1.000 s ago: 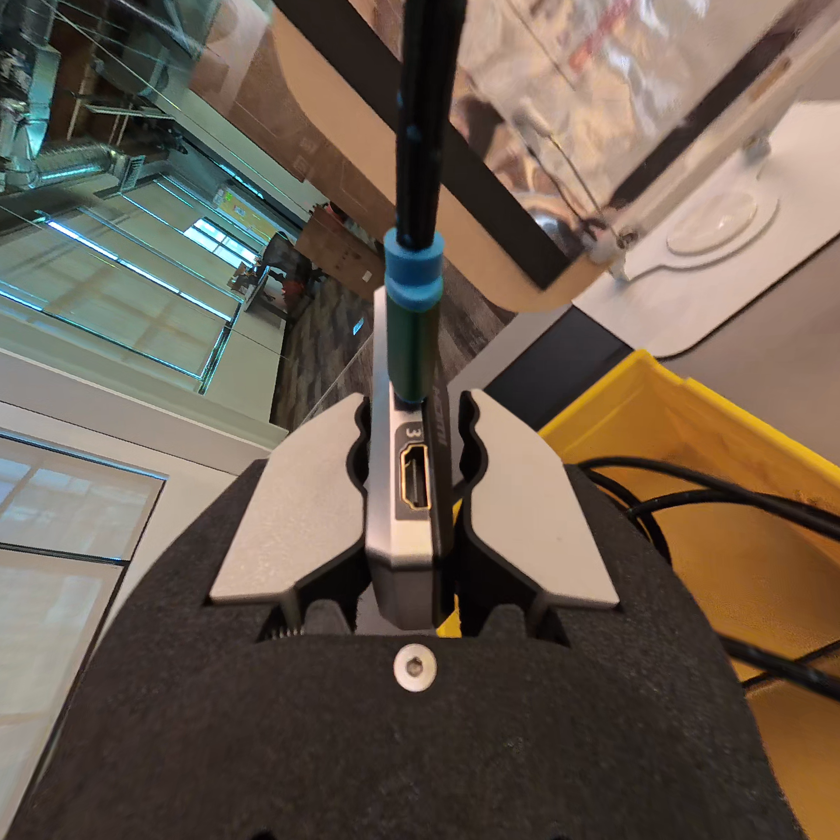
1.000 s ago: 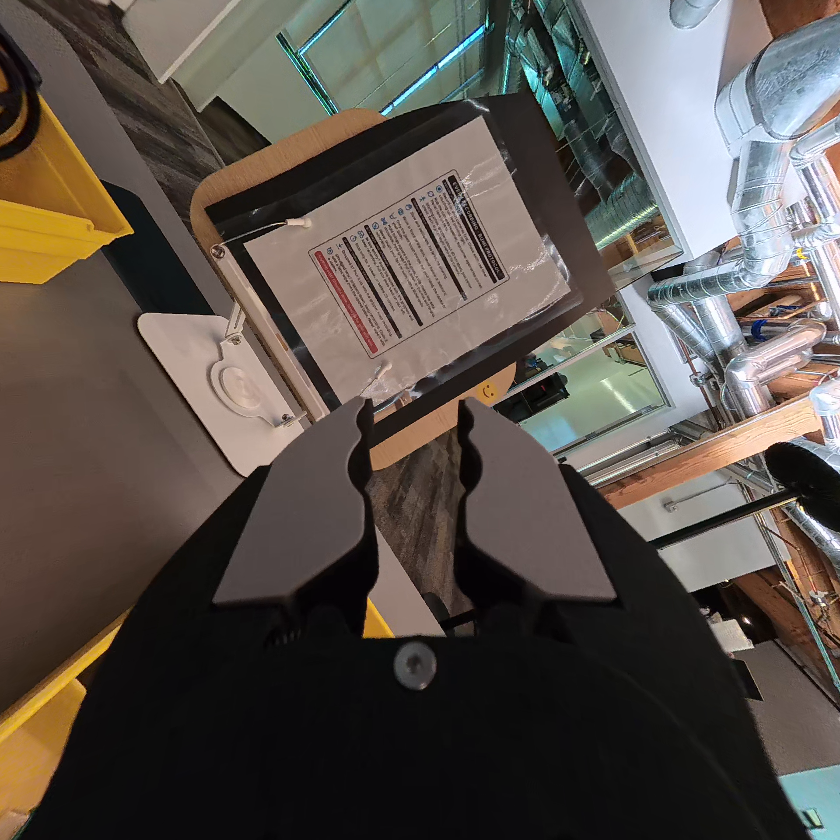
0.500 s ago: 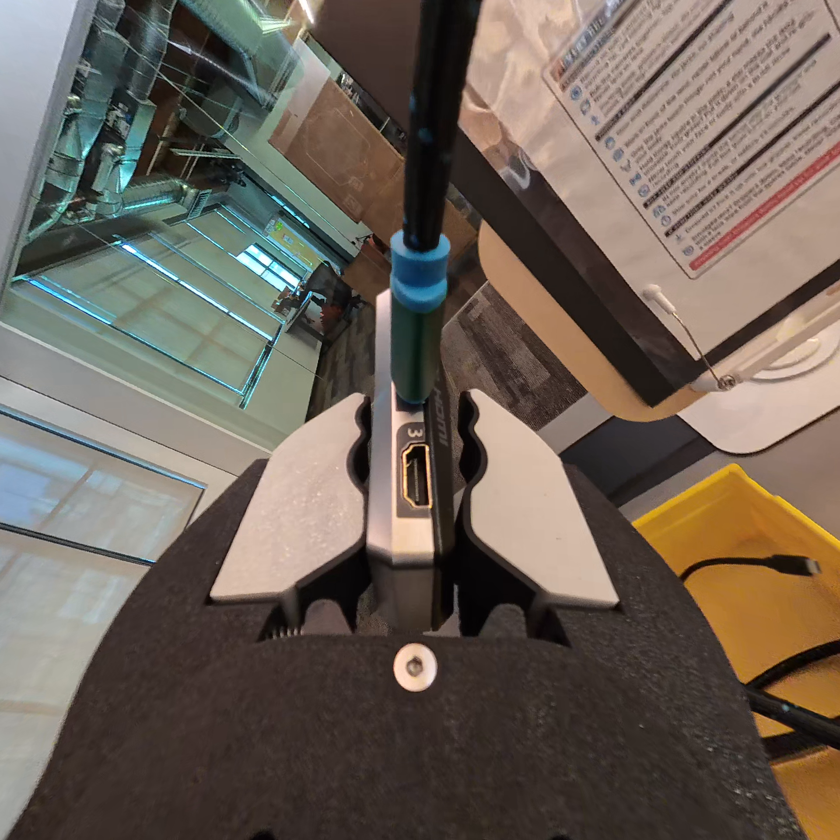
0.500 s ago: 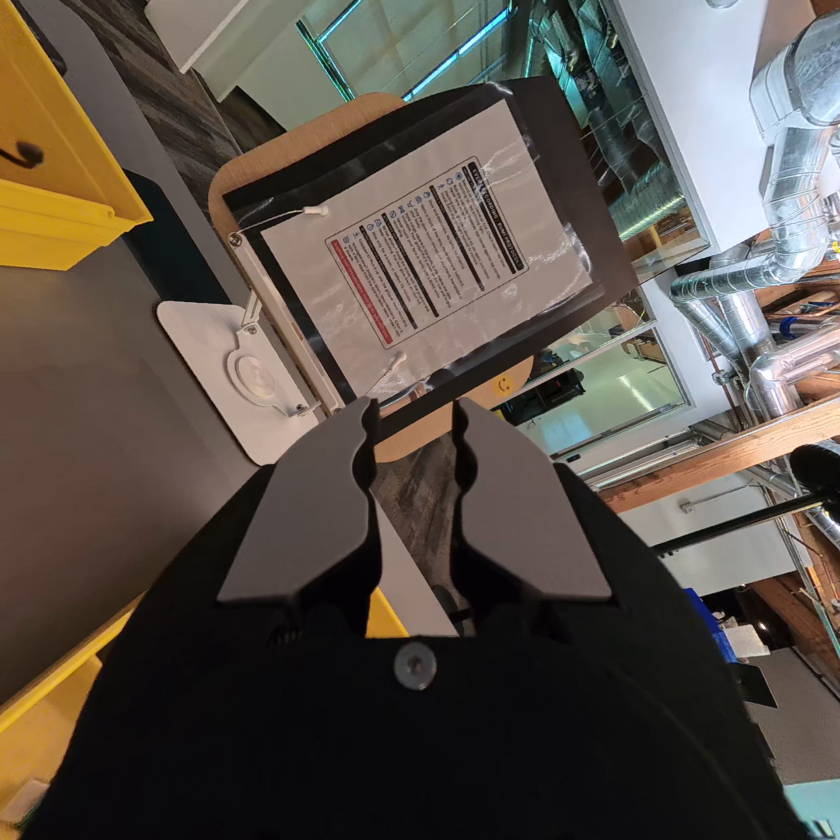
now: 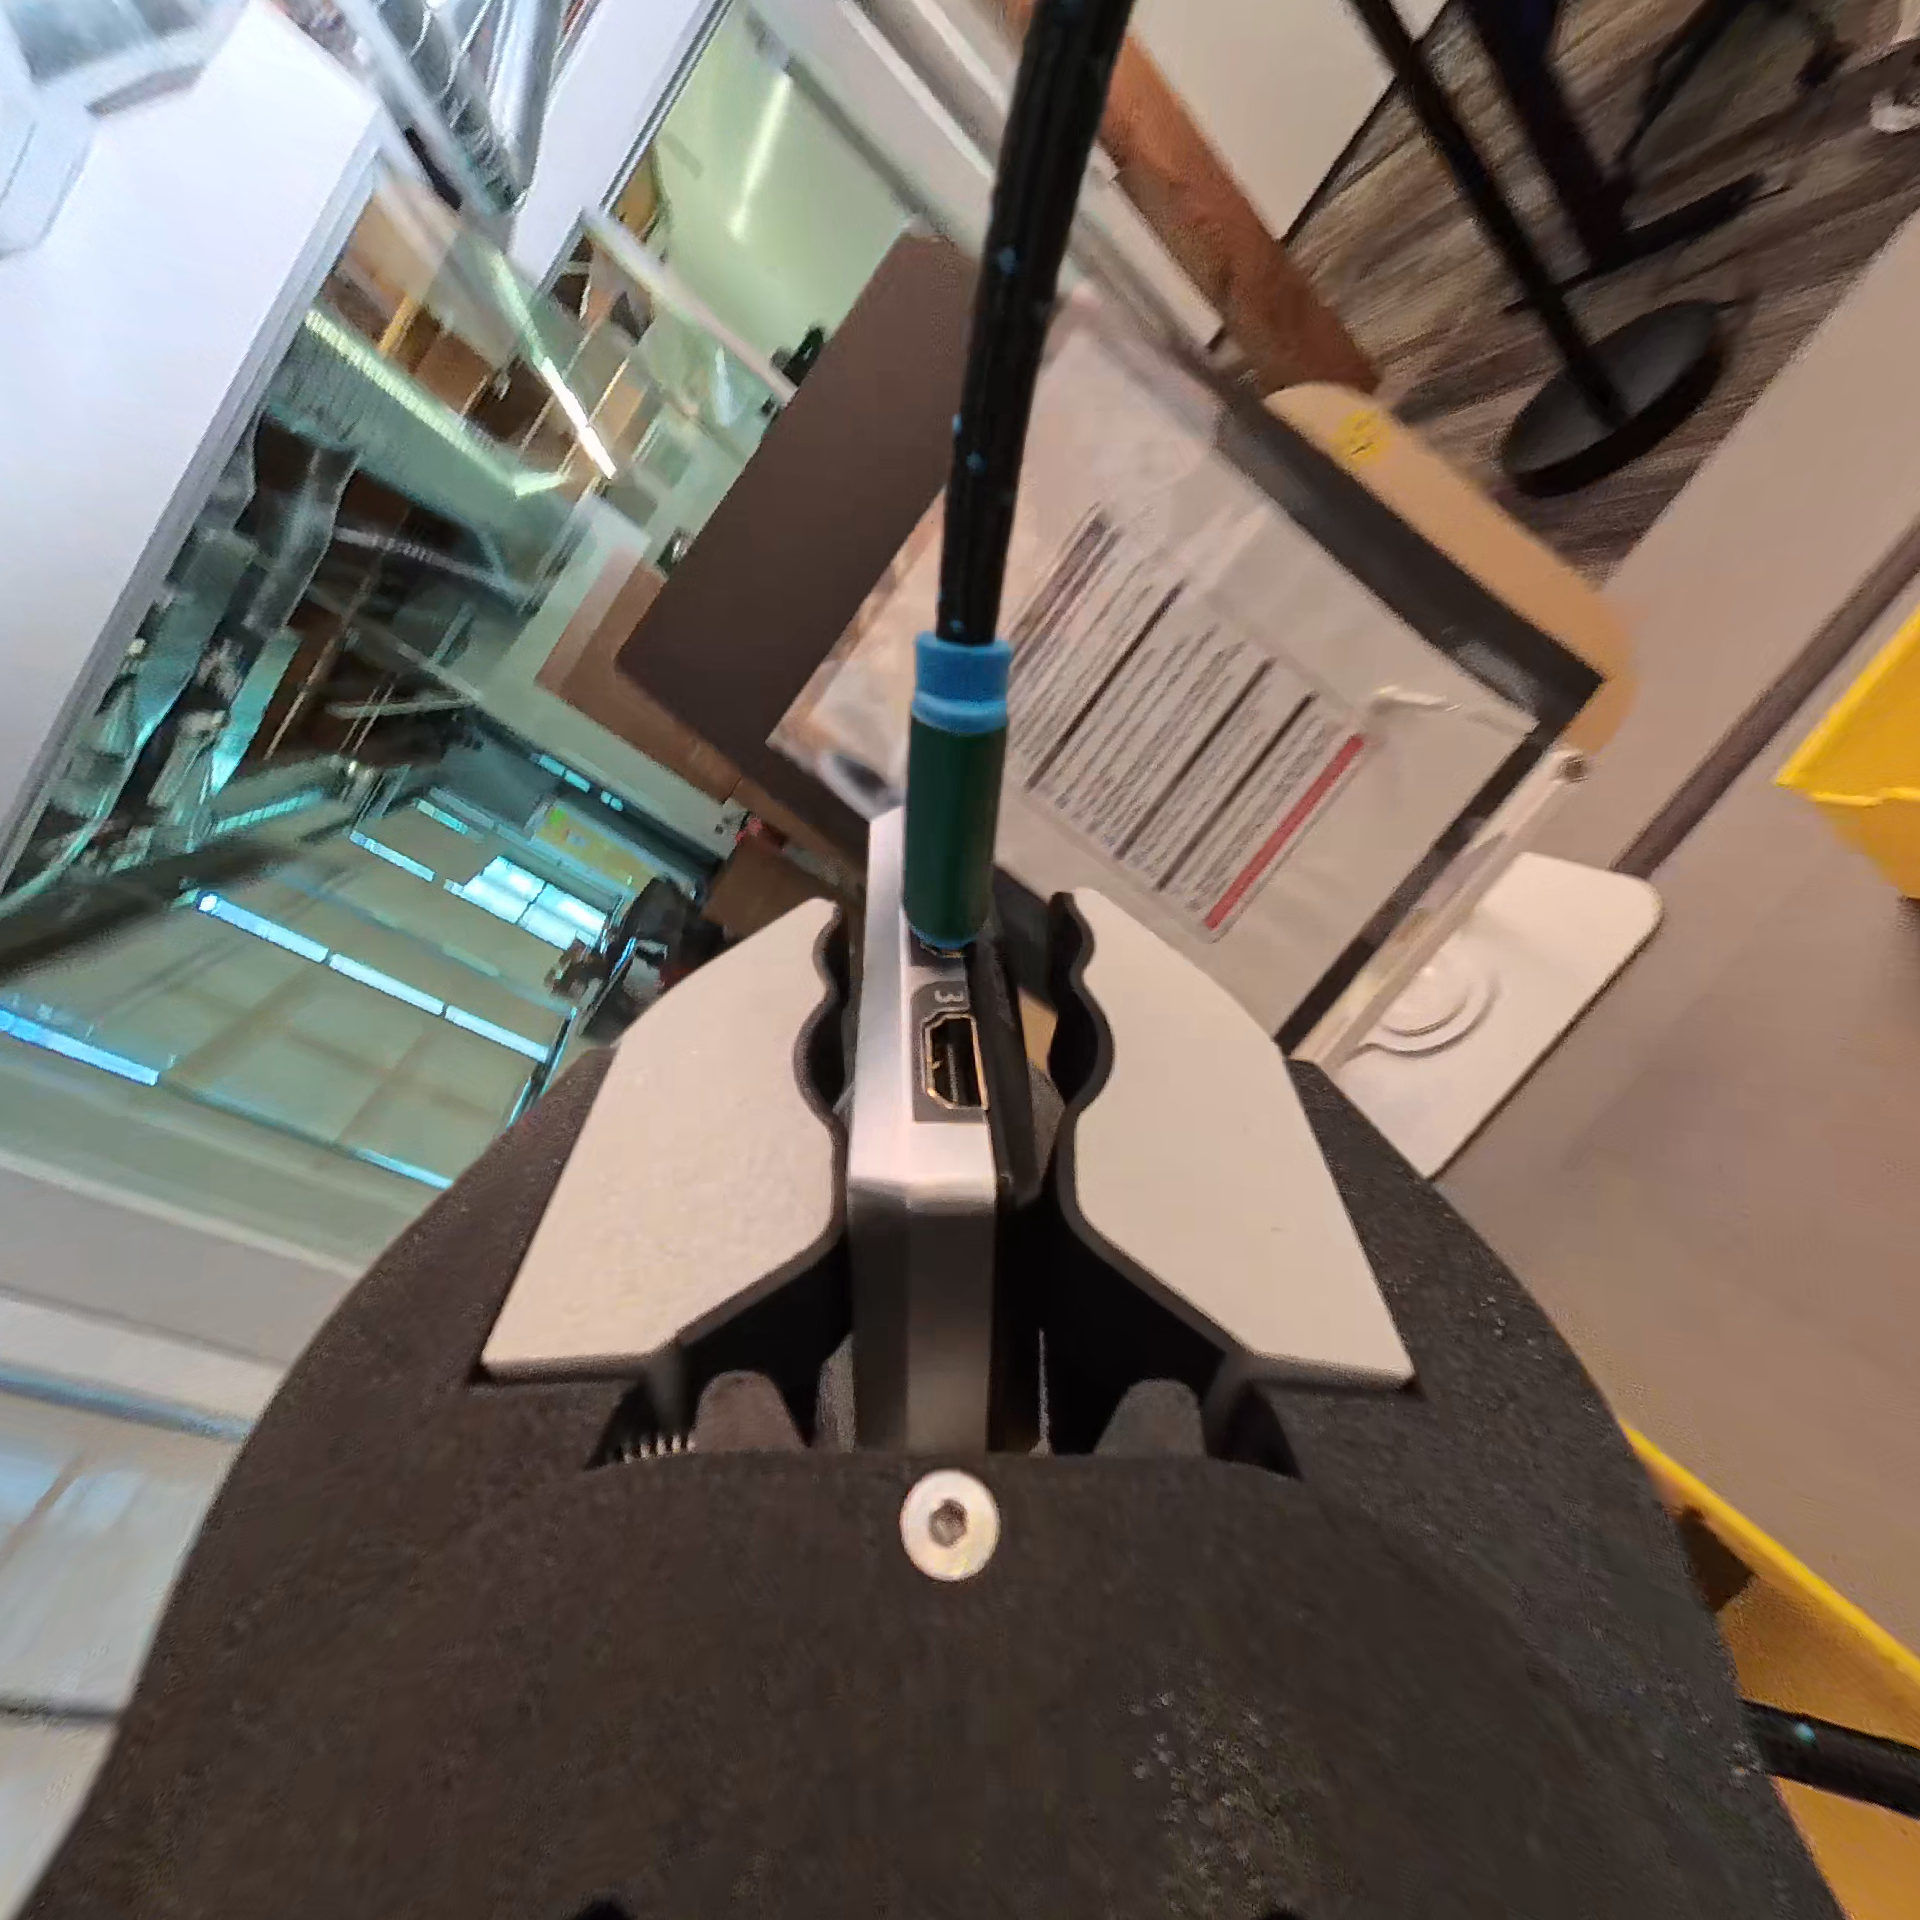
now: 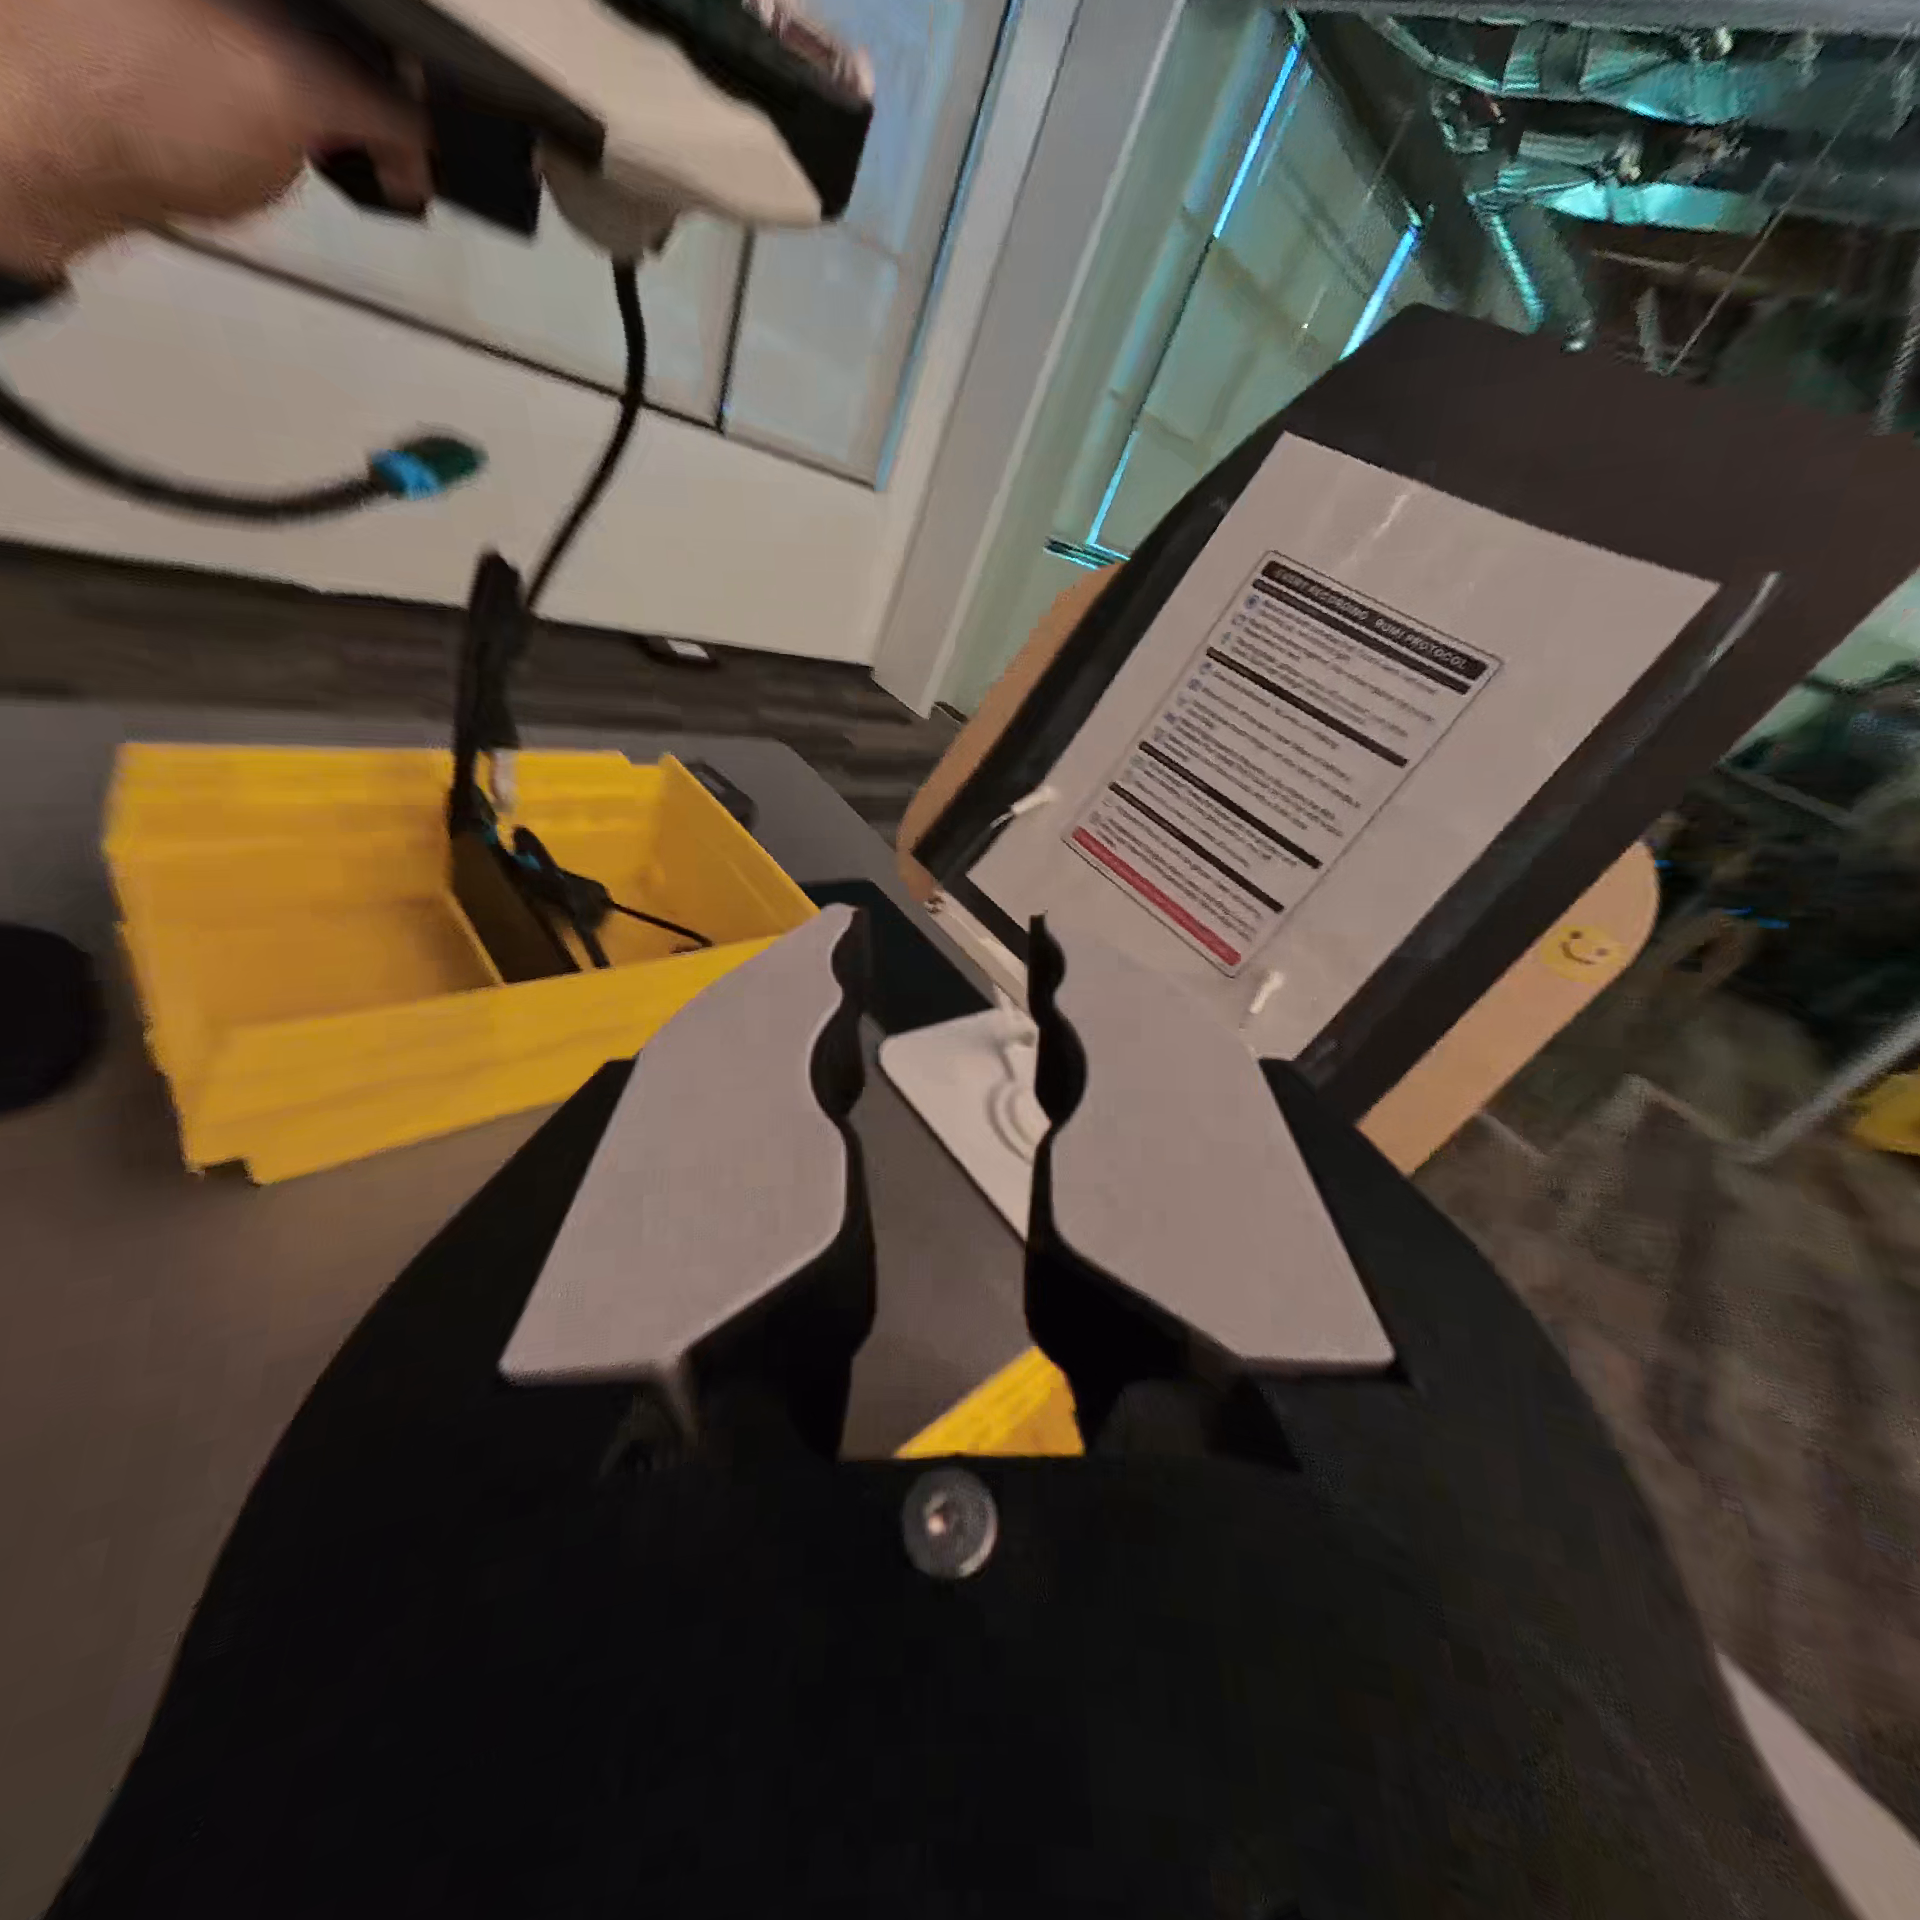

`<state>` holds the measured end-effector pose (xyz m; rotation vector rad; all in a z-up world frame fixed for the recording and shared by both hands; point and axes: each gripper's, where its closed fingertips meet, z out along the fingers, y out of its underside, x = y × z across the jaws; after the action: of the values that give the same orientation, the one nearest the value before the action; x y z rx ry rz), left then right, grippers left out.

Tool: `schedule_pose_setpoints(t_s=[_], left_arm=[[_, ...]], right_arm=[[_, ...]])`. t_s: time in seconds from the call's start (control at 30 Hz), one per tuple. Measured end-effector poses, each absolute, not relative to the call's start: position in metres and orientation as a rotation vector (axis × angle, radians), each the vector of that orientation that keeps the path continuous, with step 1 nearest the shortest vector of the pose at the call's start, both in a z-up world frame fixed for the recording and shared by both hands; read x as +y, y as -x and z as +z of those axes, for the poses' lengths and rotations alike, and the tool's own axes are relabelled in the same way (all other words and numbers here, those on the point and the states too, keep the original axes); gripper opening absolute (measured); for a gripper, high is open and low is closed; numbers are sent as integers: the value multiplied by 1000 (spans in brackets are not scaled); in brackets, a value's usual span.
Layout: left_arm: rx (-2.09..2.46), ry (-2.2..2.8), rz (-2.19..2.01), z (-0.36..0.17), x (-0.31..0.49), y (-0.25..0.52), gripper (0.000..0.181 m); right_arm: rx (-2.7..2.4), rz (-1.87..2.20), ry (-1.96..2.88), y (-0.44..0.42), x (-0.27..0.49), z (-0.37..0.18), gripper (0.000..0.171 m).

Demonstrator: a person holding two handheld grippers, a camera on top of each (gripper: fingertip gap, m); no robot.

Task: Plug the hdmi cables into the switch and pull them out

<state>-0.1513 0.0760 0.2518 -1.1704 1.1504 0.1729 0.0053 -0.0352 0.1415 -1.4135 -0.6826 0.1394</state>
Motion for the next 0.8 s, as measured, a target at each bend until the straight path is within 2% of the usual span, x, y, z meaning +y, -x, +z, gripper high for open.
schedule_pose_setpoints(t_s=[0.23, 0.5, 0.67, 0.73, 0.8], left_arm=[[1314, 1008, 91, 219, 6, 68, 37], [1386, 944, -34, 176, -32, 8, 36], [1417, 941, -91, 141, -49, -4, 36], [1429, 918, -67, 137, -54, -9, 36], [1447, 910, -27, 139, -53, -13, 36]], right_arm=[[-564, 482, 1351, -17, -67, 174, 35], [-601, 412, 1258, -1, -90, 192, 39], [-638, 471, 1315, 17, -80, 177, 48], [-647, 452, 1333, 21, -76, 173, 43], [-605, 434, 1335, 17, -72, 174, 30]])
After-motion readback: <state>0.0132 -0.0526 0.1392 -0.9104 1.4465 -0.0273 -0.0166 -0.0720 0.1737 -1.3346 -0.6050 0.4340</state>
